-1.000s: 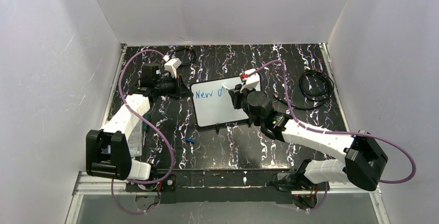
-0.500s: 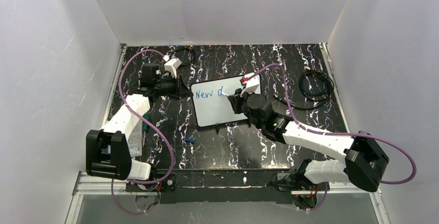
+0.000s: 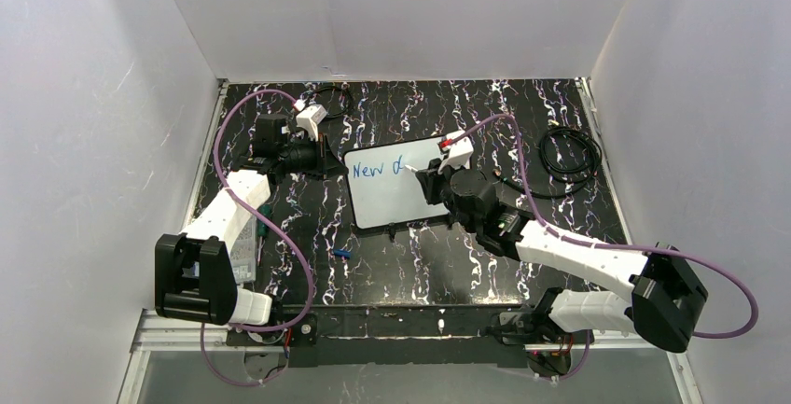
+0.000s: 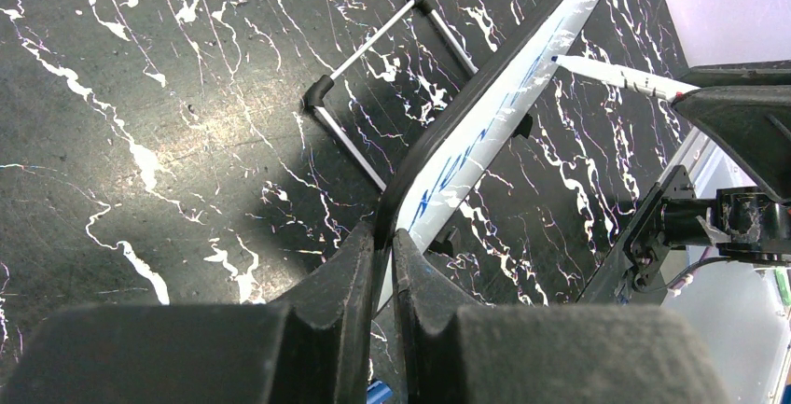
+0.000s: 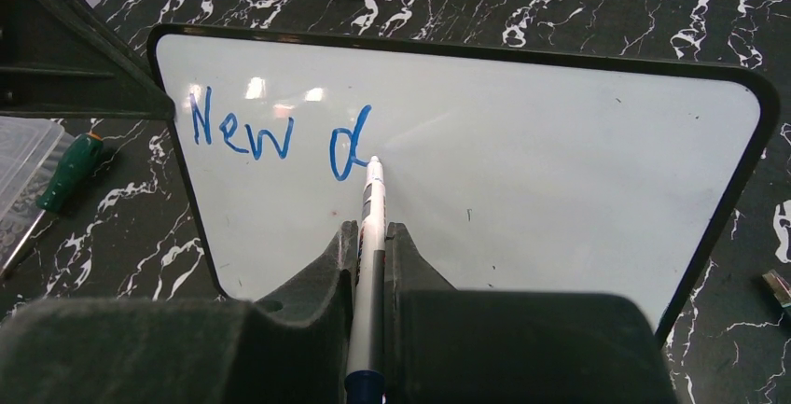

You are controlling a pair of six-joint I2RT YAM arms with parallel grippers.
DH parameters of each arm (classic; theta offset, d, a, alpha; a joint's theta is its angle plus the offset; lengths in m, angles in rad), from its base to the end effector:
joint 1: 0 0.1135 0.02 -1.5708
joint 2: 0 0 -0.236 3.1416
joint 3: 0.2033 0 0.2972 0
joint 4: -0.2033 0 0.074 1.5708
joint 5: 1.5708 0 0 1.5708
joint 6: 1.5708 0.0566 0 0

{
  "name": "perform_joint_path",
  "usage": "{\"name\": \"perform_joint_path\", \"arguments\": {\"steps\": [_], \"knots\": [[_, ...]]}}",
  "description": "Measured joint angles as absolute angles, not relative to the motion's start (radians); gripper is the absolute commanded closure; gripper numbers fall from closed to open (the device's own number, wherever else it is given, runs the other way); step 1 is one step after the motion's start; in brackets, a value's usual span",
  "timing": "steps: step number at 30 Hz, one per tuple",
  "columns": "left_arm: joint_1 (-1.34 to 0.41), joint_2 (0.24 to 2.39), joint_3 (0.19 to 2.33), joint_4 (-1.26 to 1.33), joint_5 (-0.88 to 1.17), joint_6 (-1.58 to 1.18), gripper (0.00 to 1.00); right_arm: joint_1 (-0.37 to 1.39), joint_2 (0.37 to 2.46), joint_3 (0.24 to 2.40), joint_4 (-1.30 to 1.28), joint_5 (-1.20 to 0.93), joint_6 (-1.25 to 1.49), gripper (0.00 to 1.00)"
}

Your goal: Write a sentence on the whiteboard

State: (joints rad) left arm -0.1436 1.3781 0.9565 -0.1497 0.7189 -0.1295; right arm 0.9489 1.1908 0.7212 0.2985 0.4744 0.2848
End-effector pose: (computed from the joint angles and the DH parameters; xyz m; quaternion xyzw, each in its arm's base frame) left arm 0.3540 -0.0888 0.2177 0.1744 0.8204 -0.3669 0.4024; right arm 0.2201 0.2627 0.2333 -0.0993 0.7522 0.2155 0.6147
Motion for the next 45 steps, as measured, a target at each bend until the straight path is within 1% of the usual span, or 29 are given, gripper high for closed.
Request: {"name": "perform_joint_path", "arguments": {"steps": [14,33,45], "knots": [[-0.144,1.377,0.957,-0.150,0.717,-0.129,1.00,0.949,1.219,0.722,0.333,0.495,0.258,0.99],[-0.144,1.377,0.957,-0.150,0.717,-0.129,1.00,0.949,1.190,0.691,0.295,0.497,0.282,0.99],[-0.144,1.377,0.957,-0.150,0.717,-0.129,1.00,0.949,1.193,0.701,0.306,0.518,0.252,0.99]]}}
